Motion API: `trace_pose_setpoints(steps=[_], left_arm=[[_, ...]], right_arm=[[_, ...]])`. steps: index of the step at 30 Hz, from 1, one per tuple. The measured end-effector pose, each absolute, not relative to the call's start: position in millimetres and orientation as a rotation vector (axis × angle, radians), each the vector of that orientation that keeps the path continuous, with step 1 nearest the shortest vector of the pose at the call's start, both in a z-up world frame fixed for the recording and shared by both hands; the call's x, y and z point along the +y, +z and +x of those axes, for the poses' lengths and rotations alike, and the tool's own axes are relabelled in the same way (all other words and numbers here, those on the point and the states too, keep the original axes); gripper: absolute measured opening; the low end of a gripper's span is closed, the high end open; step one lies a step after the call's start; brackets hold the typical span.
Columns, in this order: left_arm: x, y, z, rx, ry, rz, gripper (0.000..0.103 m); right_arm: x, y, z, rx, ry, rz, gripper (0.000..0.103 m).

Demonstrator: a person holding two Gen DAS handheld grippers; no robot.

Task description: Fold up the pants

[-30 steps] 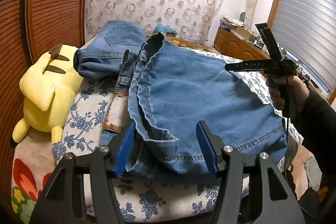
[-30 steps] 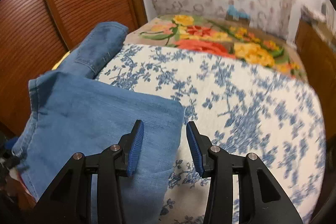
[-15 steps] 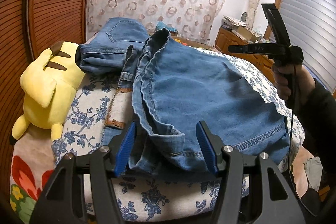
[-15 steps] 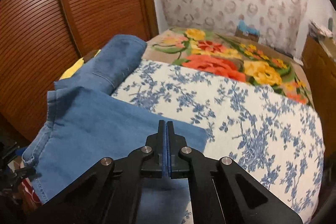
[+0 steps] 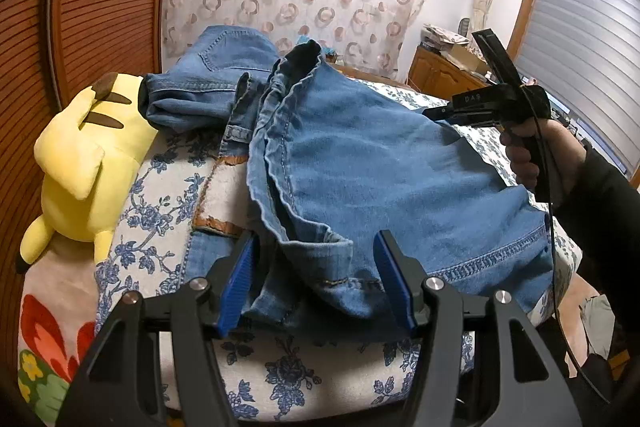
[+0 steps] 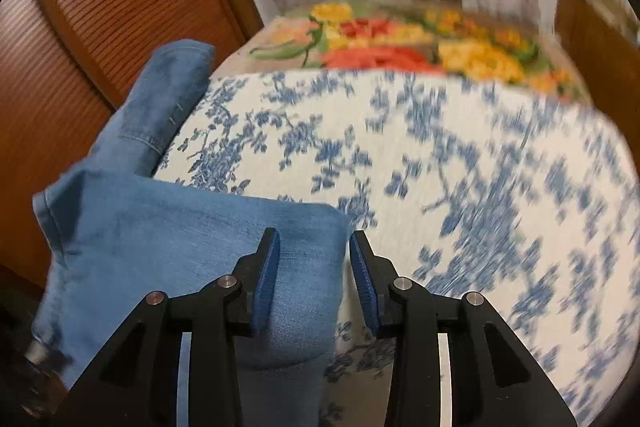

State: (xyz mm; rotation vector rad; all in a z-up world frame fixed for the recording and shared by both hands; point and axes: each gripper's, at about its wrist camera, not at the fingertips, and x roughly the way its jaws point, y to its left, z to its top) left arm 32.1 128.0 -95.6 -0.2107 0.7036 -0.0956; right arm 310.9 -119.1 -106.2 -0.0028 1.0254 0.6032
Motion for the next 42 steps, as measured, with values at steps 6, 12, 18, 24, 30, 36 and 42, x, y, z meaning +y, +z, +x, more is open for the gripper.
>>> trace_pose_setpoints(steps=[6, 12, 18, 24, 30, 36, 42], left_arm=[[129.5, -97.4, 32.4, 0.703, -0.094, -0.214, 0.058], [131.0, -102.3, 32.4, 0.711, -0.093, -0.215, 0.058], [133.7, -105.3, 31.7, 0.718, -0.092, -0.217, 0.058], [135.1, -105.7, 32.0, 0.710, -0.095, -0.218, 0.058], [133.5, -95.4, 28.4, 0.678, -0.091, -0.206, 0.058], [123.9, -80.5, 32.1, 0.650, -0.103, -0.178, 0.058], [106.6, -76.3, 38.9, 0.635, -0.121, -0.159, 0.058]], right_arm=[[-107.2, -81.1, 294.8, 0.912, 0.643, -0.054, 0.005], [-95.9, -22.1, 263.5, 0.711, 0.724, -0.107, 0.004], [-76.7, 18.4, 222.1, 0.469, 0.666, -0.257, 0.004], [-78.1, -6.0, 254.6, 0.632, 0.601, -0.243, 0.008], [-104.9, -29.7, 247.1, 0.698, 0.605, -0.245, 0.039], [-137.4, -71.9, 219.1, 0.810, 0.636, -0.206, 0.049], [-166.6, -105.0, 188.0, 0.905, 0.639, -0.108, 0.049]])
